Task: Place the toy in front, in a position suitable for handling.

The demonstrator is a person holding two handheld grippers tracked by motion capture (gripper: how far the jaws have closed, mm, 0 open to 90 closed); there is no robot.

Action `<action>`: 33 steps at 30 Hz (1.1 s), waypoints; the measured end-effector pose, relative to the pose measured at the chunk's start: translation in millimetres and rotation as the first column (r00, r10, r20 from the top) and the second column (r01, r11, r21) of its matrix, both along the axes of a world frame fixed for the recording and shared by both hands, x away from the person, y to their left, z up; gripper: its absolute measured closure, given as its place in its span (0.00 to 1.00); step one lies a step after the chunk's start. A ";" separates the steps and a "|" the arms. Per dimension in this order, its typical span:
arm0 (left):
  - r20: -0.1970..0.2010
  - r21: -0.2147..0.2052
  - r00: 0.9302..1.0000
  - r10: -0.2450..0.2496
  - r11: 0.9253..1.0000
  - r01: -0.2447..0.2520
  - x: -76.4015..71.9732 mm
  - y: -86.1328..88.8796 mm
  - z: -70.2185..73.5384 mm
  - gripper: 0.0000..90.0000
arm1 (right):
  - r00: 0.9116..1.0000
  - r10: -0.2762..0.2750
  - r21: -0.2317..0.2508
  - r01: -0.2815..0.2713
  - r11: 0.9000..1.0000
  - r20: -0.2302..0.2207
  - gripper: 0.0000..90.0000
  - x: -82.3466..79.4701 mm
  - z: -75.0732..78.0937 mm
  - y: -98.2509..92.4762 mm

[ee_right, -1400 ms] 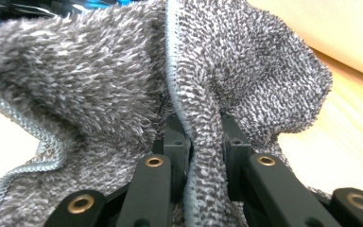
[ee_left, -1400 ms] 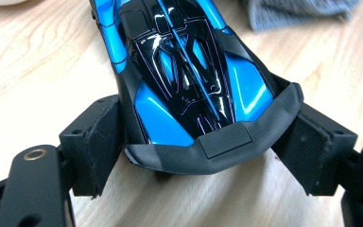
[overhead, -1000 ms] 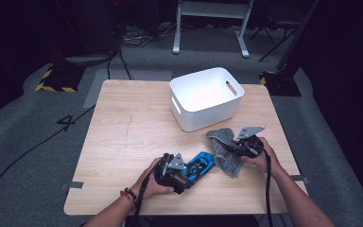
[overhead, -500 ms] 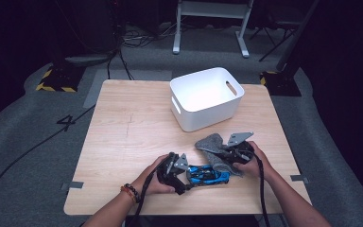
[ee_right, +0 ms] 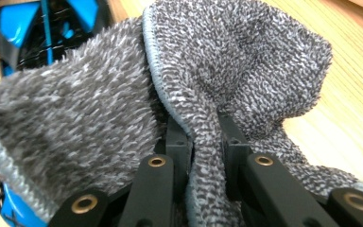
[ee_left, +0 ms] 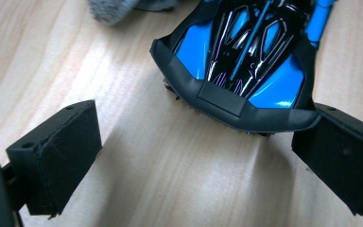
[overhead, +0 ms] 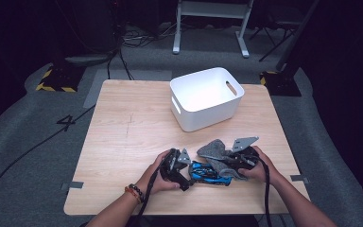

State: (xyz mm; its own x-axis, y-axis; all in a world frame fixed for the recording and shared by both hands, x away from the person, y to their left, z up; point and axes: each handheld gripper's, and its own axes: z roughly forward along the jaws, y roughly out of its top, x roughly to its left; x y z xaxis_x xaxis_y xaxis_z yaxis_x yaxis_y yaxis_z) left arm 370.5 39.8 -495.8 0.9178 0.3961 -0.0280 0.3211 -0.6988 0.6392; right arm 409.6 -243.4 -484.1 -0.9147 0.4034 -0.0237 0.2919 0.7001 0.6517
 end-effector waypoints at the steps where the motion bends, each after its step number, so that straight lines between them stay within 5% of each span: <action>1: 0.023 0.019 1.000 0.001 1.000 -0.002 0.8 -1.0 2.4 0.03 | 1.000 0.004 -0.002 -0.004 1.000 -0.001 0.88 -0.2 0.2 -0.4; 4: 0.063 0.052 0.997 0.045 0.997 -0.048 8.1 -1.7 6.6 0.04 | 1.000 0.016 0.001 -0.016 1.000 -0.013 0.88 -1.5 0.3 -1.7; 5: 0.068 0.033 0.996 0.065 0.997 -0.068 10.9 0.0 6.0 0.09 | 1.000 0.023 0.001 -0.023 1.000 -0.016 0.88 -2.0 0.5 -2.2; 6: 0.056 0.013 0.996 0.071 0.997 -0.072 14.7 2.1 4.8 0.18 | 0.999 0.027 0.002 -0.027 1.000 -0.019 0.88 -3.0 0.5 -2.4; 11: -0.006 -0.022 0.995 0.102 0.995 -0.102 24.8 6.3 1.2 0.18 | 0.999 0.043 0.000 -0.043 0.999 -0.028 0.88 -7.0 0.7 -2.6; 17: -0.014 -0.051 0.985 0.170 0.984 -0.171 34.7 10.8 -1.1 0.19 | 0.997 0.060 0.022 -0.059 0.998 -0.045 0.88 -11.1 -0.3 -2.7; 20: 0.014 -0.066 0.977 0.212 0.975 -0.211 39.6 13.5 4.6 0.21 | 0.997 0.058 0.024 -0.057 0.998 -0.047 0.88 -12.7 -0.5 -1.7; 21: -0.025 -0.151 0.976 0.218 0.964 -0.219 43.3 18.3 7.9 0.27 | 0.997 0.061 0.027 -0.059 0.998 -0.048 0.88 -13.0 -0.5 -1.5; 22: -0.033 -0.183 0.974 0.223 0.957 -0.226 45.8 20.2 11.1 0.36 | 0.997 0.060 0.039 -0.058 0.998 -0.056 0.87 -13.4 -0.8 -1.0; 24: -0.031 -0.199 0.972 0.234 0.952 -0.235 48.6 19.3 14.9 0.26 | 0.997 0.059 0.031 -0.058 0.998 -0.047 0.87 -14.8 -0.8 0.5; 29: -0.035 -0.206 0.980 0.196 0.958 -0.199 50.4 6.8 12.8 0.29 | 0.998 0.058 0.027 -0.057 0.998 -0.039 0.87 -16.3 -0.7 1.3; 32: -0.024 -0.181 0.983 0.182 0.966 -0.184 50.5 -1.4 8.8 0.46 | 0.998 0.057 0.034 -0.055 0.998 -0.040 0.86 -15.8 -1.3 1.1; 33: -0.029 -0.197 0.982 0.184 0.962 -0.187 51.2 -1.5 8.8 0.49 | 0.998 0.057 0.036 -0.055 0.998 -0.041 0.86 -15.6 -1.4 1.0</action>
